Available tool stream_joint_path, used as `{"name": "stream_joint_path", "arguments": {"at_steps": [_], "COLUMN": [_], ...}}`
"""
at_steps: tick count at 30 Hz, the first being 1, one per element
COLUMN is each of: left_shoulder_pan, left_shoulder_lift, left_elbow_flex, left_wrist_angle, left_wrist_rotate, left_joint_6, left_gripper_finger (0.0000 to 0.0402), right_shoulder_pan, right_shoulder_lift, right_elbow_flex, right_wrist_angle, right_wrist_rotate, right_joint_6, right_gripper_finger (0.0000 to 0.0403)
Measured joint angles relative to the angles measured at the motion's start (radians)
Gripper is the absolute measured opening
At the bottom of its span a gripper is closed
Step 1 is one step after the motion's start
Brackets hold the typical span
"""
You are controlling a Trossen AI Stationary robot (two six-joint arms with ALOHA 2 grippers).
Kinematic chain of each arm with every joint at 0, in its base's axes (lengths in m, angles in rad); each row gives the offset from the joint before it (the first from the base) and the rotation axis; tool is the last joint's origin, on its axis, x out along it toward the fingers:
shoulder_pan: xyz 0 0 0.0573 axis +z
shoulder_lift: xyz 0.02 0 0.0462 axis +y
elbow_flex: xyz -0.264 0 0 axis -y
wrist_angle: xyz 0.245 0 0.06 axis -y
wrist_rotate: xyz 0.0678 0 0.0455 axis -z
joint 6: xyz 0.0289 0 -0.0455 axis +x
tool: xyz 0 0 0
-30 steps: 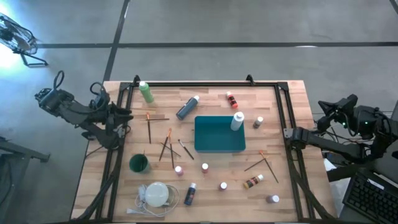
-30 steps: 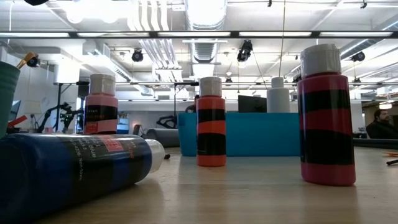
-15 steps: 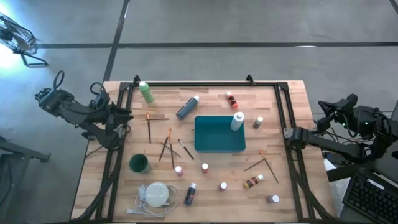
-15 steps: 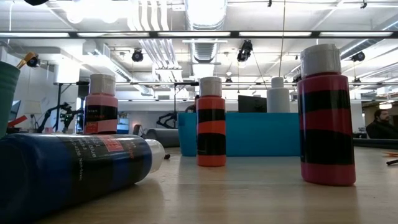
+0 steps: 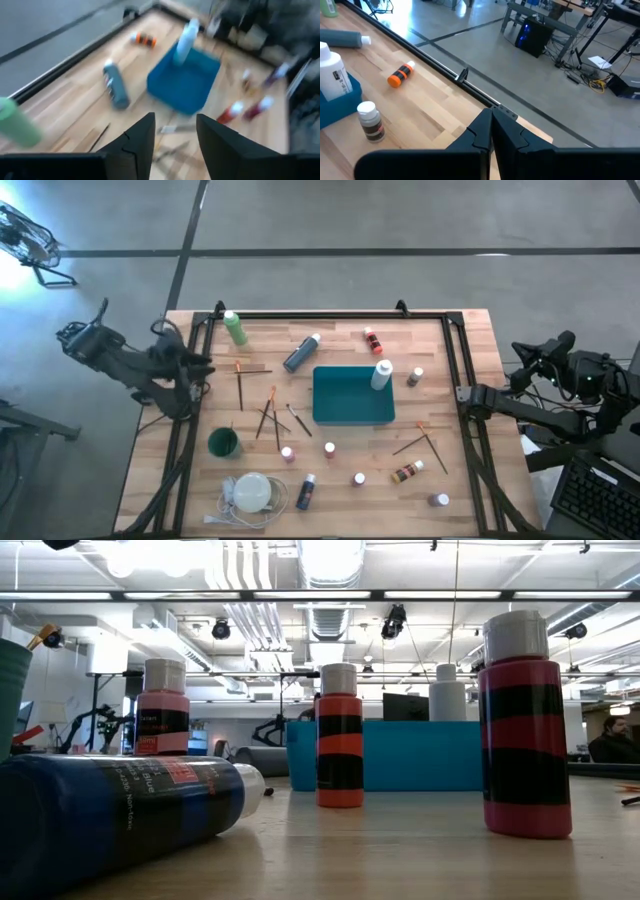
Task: Pick & Place Paint Supplies
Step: Put the gold paintbrush into the green cup
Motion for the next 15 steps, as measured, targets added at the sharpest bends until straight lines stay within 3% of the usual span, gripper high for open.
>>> {"name": "stream_joint_path", "arguments": {"at_steps": [4,9,15], "left_shoulder_pan": [0.045,0.168,0.43], "left_shoulder_lift": [0.112,0.2,0.275], "left_elbow_flex": [0.123,0.222,0.224], "left_wrist_angle": [-0.236,-0.216,-0.227], "left_wrist_rotate": [0.094,0.214,0.374], "left_joint_6": [-0.011,0.107,0.351], "left_gripper_finger": [0.013,0.0121,0.0119], "right_shoulder_pan": [0.0,0.0,0.0], "right_shoulder_lift": [0.0,0.0,0.0], "right_elbow_flex": [0.0,0.0,0.0], "right_wrist_angle": [0.0,0.0,0.0], "right_wrist_rotate": [0.0,0.0,0.0], "right_joint_6": [0.0,0.0,0.001], "right_gripper_finger": [0.0008,0.0008,0.0008]}}
